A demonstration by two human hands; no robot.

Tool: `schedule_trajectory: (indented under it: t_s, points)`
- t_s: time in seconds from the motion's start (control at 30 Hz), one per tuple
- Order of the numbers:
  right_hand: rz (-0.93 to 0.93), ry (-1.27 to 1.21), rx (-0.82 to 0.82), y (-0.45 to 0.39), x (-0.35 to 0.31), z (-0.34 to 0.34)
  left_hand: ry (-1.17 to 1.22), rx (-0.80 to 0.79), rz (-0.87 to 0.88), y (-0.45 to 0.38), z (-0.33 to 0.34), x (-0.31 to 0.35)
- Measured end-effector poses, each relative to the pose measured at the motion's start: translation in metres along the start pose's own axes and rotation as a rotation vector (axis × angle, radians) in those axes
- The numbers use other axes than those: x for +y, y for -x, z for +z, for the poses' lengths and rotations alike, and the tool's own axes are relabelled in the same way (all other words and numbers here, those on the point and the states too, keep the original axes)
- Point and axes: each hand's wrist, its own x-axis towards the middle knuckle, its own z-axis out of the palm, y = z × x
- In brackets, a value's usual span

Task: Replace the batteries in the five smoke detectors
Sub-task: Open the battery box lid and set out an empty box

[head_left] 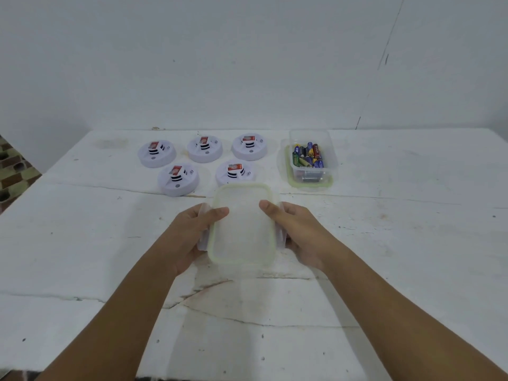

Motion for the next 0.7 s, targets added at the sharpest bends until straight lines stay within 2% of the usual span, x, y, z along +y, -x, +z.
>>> schedule_trajectory:
  t_s: [0.2, 0.4, 0.57, 0.7]
  points:
    - [-0.016, 0.012, 0.005, 0.004, 0.001, -0.001, 0.003, 0.006, 0.022, 0.003, -0.002, -0.004]
    - [-0.128, 0.108, 0.044, 0.009, -0.008, -0.001, 0.249, -0.001, -0.042, 0.005, -0.014, 0.002]
    - [-0.195, 0.099, 0.009, 0.015, -0.027, 0.006, 0.117, 0.051, 0.025, 0.009, -0.014, 0.003]
    - [-0.179, -0.167, -0.065, 0.019, -0.047, 0.01, -0.11, 0.045, 0.073, 0.01, -0.01, 0.007]
